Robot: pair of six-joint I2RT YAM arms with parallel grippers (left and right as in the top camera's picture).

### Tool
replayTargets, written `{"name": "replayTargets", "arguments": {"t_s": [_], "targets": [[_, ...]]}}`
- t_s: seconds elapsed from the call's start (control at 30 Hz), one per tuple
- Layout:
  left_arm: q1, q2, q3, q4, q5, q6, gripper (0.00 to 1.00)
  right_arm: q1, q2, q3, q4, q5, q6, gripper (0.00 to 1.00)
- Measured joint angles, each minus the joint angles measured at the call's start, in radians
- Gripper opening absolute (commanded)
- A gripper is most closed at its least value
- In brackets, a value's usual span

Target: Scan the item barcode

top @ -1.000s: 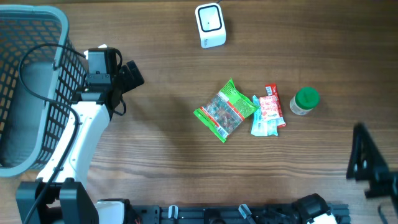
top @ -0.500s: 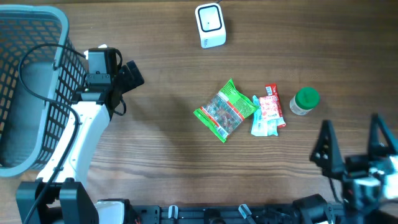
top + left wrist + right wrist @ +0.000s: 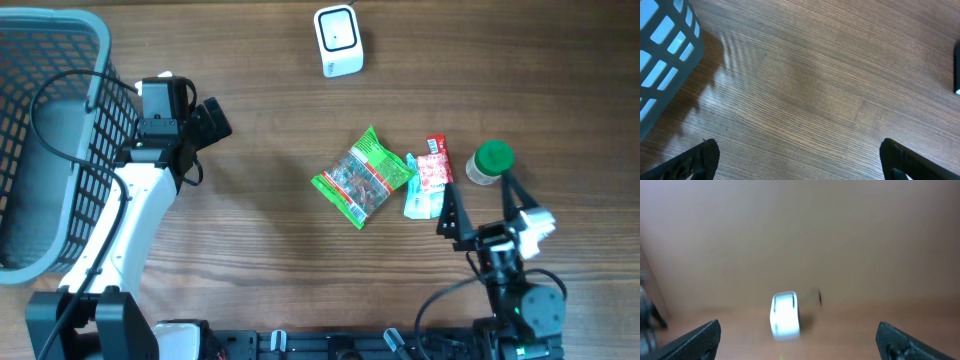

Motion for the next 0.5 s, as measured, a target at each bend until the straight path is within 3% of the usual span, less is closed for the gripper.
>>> {"name": "replayTargets", "arguments": {"t_s": [0.17, 0.5], "targets": [[0.000, 0.000, 0.000, 0.000, 0.000, 0.000, 1.00, 0.000, -0.002, -0.005, -0.168, 0.000, 0.036, 1.00], [0.000, 0.000, 0.000, 0.000, 0.000, 0.000, 1.00, 0.000, -0.002, -0.005, -0.168, 0.000, 0.084, 1.00]]}}
